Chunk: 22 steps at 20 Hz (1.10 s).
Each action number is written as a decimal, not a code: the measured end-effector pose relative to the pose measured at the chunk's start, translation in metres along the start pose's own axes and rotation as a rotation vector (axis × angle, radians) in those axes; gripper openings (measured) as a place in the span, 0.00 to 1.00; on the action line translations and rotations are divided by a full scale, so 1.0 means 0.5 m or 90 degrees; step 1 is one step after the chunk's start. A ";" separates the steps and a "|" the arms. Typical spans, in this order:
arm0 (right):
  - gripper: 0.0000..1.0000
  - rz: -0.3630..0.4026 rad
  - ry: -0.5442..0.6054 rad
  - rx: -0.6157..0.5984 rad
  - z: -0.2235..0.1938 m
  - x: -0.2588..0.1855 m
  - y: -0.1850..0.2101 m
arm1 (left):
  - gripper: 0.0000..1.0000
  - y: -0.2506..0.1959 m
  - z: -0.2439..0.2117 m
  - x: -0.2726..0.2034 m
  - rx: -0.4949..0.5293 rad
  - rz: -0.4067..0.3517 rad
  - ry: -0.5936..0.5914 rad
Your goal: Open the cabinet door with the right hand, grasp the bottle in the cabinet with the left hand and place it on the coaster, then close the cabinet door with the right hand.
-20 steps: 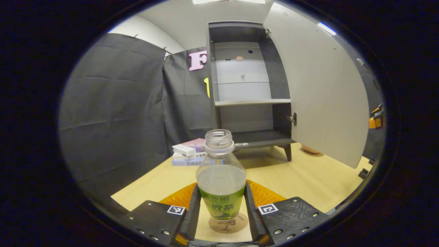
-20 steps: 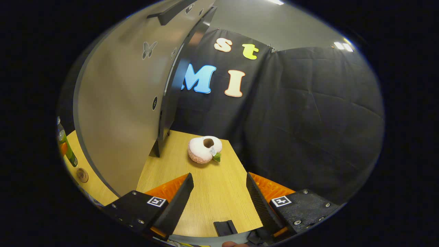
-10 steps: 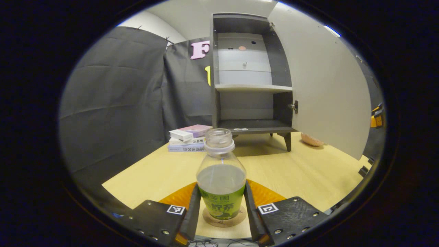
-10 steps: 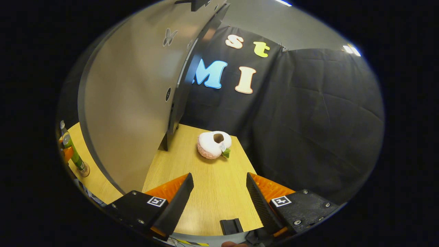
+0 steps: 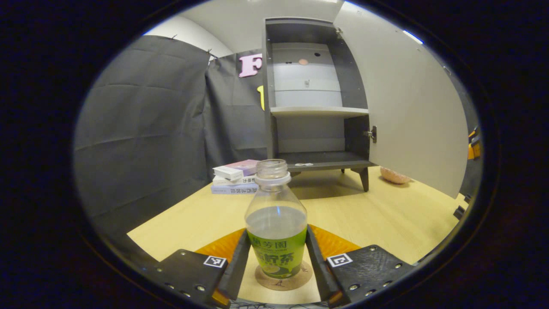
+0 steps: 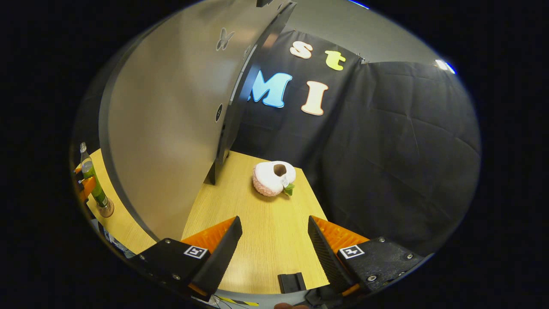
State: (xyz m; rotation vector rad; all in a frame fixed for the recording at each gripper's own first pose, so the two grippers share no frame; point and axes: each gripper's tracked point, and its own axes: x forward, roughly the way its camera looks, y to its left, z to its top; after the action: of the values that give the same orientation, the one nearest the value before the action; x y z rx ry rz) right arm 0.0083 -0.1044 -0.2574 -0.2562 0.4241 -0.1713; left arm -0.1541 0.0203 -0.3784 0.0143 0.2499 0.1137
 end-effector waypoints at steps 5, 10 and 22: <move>0.96 0.000 0.001 -0.004 0.000 0.006 0.000 | 0.70 0.021 0.003 0.003 -0.006 0.024 -0.006; 0.96 0.004 0.001 -0.002 0.001 0.004 0.005 | 0.70 0.022 0.019 0.008 -0.006 0.026 -0.015; 0.96 0.018 0.002 -0.007 0.002 -0.005 0.022 | 0.70 0.020 0.073 -0.012 0.004 0.026 -0.067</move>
State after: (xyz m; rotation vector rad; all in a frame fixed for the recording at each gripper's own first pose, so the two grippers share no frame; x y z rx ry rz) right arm 0.0076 -0.0931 -0.2584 -0.2599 0.4315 -0.1416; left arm -0.1522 0.0298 -0.3411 0.0318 0.1454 0.1522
